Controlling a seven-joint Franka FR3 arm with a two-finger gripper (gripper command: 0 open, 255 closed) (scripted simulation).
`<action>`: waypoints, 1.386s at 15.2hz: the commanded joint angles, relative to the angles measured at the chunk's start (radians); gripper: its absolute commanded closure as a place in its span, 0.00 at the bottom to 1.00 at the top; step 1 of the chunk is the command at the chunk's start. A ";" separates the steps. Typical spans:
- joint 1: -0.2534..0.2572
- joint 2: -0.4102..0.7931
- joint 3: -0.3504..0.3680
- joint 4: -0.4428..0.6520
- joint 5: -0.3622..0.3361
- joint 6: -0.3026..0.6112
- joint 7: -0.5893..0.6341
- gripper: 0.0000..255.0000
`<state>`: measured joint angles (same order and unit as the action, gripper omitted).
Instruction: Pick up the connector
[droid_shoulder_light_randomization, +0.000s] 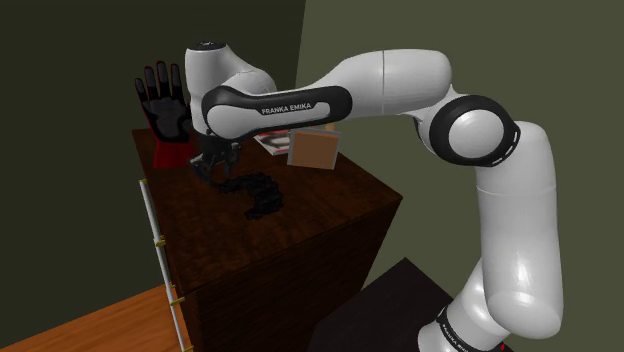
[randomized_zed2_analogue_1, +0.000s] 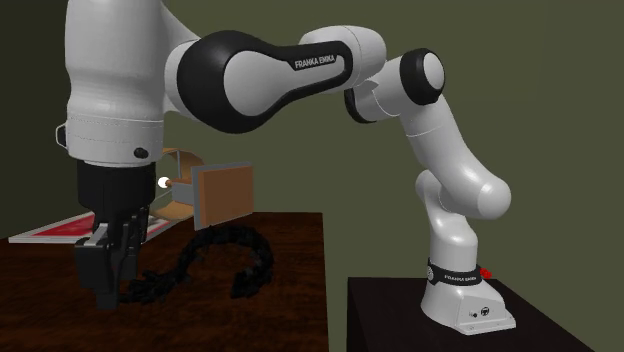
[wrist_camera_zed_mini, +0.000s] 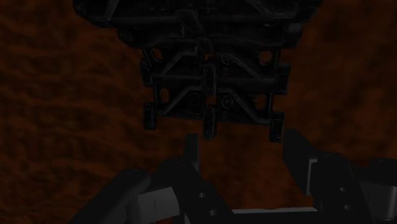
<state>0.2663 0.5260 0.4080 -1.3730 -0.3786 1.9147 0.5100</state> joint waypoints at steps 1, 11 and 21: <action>0.001 0.001 0.000 -0.001 0.000 0.000 0.000 1.00; 0.006 -0.006 0.004 0.068 0.009 -0.073 -0.018 1.00; 0.027 0.002 0.007 0.205 0.014 -0.198 -0.044 1.00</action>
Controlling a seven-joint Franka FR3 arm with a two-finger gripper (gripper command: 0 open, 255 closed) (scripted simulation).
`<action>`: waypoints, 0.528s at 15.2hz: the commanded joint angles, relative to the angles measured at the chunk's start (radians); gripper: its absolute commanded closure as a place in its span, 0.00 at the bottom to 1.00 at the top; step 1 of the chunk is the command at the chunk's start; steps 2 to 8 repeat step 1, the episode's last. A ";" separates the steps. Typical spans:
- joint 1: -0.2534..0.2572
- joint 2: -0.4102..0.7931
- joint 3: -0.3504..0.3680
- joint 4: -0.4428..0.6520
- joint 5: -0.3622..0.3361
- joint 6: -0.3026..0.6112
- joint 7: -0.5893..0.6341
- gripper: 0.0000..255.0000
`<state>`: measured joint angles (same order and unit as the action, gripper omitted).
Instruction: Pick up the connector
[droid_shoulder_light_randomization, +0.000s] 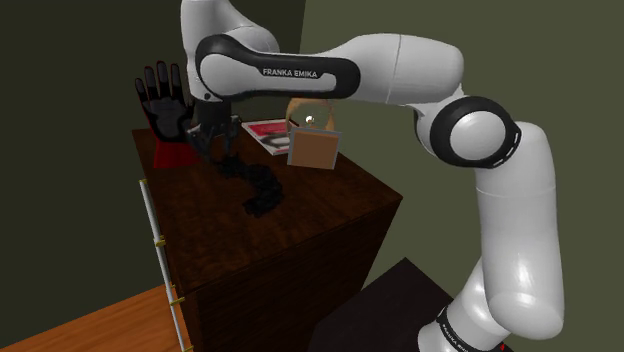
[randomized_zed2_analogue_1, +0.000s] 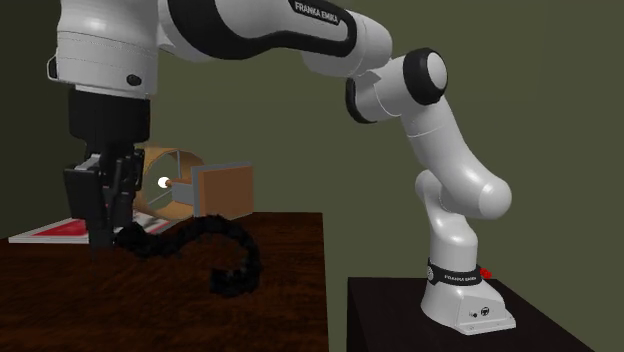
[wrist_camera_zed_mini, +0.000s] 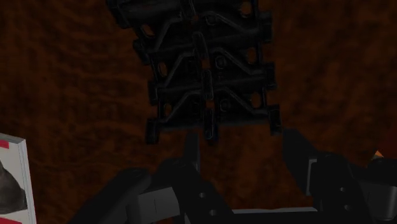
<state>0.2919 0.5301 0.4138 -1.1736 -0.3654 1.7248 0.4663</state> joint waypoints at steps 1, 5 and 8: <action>0.002 -0.002 0.001 0.006 0.001 -0.008 0.000 1.00; 0.002 -0.002 0.001 0.006 0.001 -0.008 0.000 1.00; 0.002 -0.002 0.001 0.006 0.001 -0.008 0.000 1.00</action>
